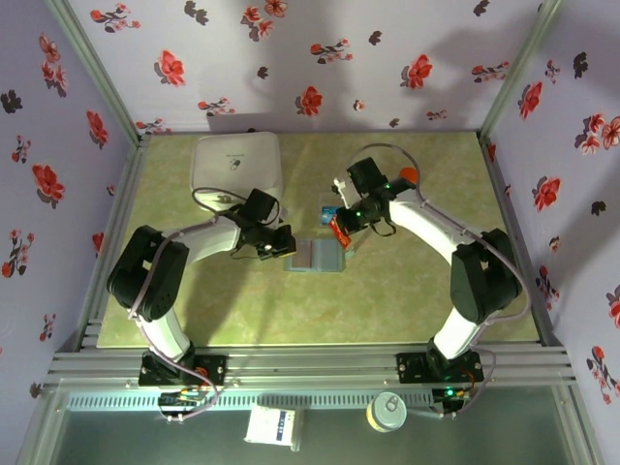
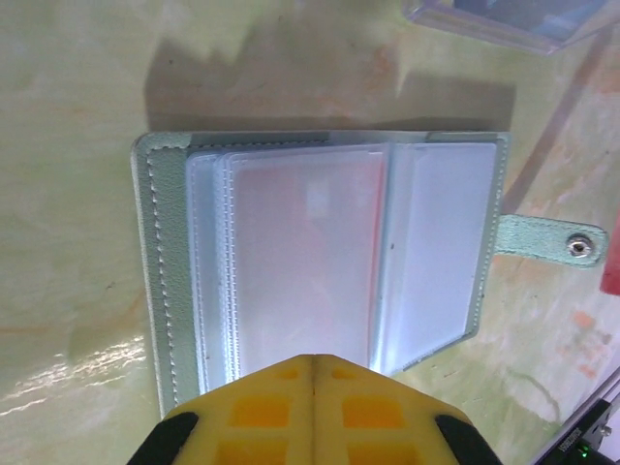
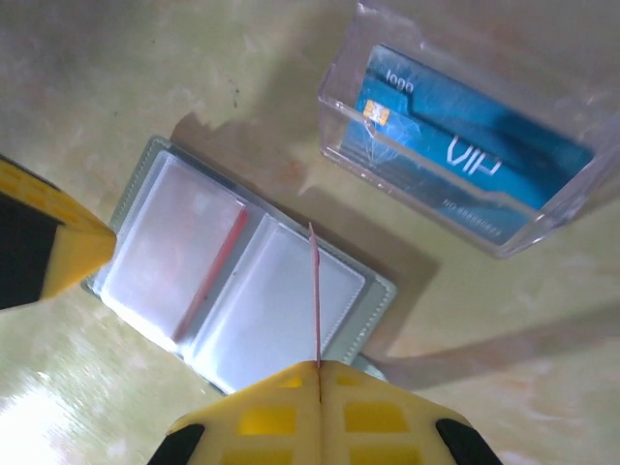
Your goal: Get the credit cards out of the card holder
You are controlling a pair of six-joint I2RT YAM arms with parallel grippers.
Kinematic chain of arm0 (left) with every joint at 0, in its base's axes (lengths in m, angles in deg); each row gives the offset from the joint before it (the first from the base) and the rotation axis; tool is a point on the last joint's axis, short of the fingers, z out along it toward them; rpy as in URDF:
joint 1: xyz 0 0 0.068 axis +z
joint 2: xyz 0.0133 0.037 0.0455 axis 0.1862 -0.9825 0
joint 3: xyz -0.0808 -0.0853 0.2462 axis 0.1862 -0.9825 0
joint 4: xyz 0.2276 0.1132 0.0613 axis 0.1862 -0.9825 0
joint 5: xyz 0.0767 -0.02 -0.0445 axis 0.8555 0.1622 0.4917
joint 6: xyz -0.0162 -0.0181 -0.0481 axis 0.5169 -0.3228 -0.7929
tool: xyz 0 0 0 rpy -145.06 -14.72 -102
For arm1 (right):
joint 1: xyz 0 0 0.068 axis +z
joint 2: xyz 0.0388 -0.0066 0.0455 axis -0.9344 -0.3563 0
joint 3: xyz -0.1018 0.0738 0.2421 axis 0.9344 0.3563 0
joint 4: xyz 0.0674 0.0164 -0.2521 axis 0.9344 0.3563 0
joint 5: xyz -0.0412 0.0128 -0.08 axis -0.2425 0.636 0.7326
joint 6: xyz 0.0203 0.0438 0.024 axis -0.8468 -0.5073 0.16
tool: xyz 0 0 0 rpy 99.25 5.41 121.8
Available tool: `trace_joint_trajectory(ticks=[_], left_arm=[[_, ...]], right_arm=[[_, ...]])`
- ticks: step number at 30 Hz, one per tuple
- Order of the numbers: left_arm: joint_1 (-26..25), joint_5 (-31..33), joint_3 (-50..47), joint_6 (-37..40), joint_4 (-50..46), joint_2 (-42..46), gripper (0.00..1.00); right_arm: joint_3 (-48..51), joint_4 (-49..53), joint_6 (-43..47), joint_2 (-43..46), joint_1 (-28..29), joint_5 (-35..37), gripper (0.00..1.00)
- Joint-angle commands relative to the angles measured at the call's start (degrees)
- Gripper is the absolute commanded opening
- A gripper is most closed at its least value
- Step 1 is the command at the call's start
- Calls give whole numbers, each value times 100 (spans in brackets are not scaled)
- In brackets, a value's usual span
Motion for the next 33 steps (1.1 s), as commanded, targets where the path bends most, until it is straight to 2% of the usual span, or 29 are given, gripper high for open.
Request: trace_joint_trajectory(ticks=[1,6,8,14,29,33], left_arm=[[56,29,8,32,-183,248,1],[108,72,-91,69,-286,467,1],[157,95,-160,68,-311,580,2],[225,189,-304,16,-369,835,1],[240,312,-316,-30,-363,797,1],[266,309,-270,-4,-407,714,1]], right_arm=[[-617,748,1465,-217,-45,251,0],[-1364,1358,3086,-587,-51,-23,0],[-1557,1415,3624,-673,-51,81,0],[-2471,1983,4671,-1251,-186,21,0],[-5598,3571,5625,-3340,-649,-526,0],[-5849,3597,5680,-3652,-675,-564,0]])
